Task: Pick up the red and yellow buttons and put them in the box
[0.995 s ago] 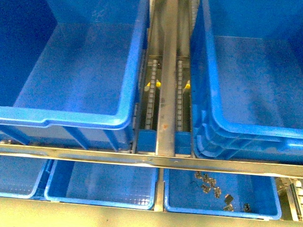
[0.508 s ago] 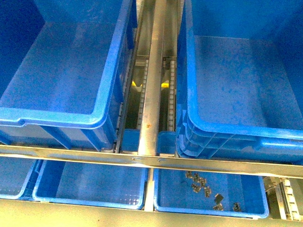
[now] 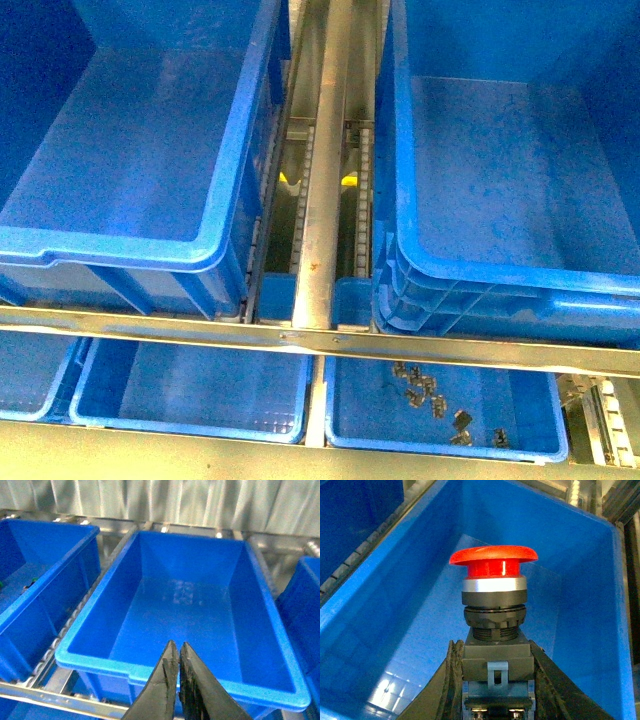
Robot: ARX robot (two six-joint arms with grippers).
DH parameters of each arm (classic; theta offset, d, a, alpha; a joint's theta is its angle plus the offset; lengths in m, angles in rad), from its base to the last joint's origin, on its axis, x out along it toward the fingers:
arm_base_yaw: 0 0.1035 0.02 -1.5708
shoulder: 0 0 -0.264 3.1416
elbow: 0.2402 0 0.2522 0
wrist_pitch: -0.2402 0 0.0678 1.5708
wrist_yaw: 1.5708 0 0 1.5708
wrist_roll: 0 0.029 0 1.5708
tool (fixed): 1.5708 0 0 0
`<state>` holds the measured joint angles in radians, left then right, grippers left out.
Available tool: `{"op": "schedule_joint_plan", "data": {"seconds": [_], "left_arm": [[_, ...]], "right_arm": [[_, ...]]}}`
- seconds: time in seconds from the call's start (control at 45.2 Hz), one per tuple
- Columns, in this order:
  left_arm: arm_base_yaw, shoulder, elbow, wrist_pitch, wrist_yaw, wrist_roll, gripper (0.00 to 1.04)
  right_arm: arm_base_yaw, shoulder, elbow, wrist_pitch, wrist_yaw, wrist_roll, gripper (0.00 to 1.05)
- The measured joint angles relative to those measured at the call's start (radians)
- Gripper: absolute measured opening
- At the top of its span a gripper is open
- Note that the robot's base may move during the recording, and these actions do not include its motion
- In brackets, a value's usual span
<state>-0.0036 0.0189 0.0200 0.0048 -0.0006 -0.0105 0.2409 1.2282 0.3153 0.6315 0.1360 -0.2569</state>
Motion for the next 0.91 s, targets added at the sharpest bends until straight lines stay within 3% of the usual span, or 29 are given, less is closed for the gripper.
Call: {"op": "schedule_joint_plan", "data": {"seconds": [0.221,0.376,0.84,0.906], "left_arm": [[0.002,-0.004,0.0,-0.005,0.001,0.0,0.03],[0.002,-0.004,0.0,-0.005,0.001,0.001,0.32],[0.002,-0.004,0.0,-0.005,0.001,0.001,0.96],[0.002,-0.004,0.0,-0.005,0.001,0.003,0.97]], "right_arm": [[0.002,0.008,0.0,0.002,-0.002,0.0,0.26],[0.001,0.053,0.0,0.021,-0.018,-0.001,0.26],[-0.053,0.353,0.196,0.078,-0.085,-0.016,0.26],[-0.066,0.46,0.295,0.062,-0.091,-0.012,0.26]]}}
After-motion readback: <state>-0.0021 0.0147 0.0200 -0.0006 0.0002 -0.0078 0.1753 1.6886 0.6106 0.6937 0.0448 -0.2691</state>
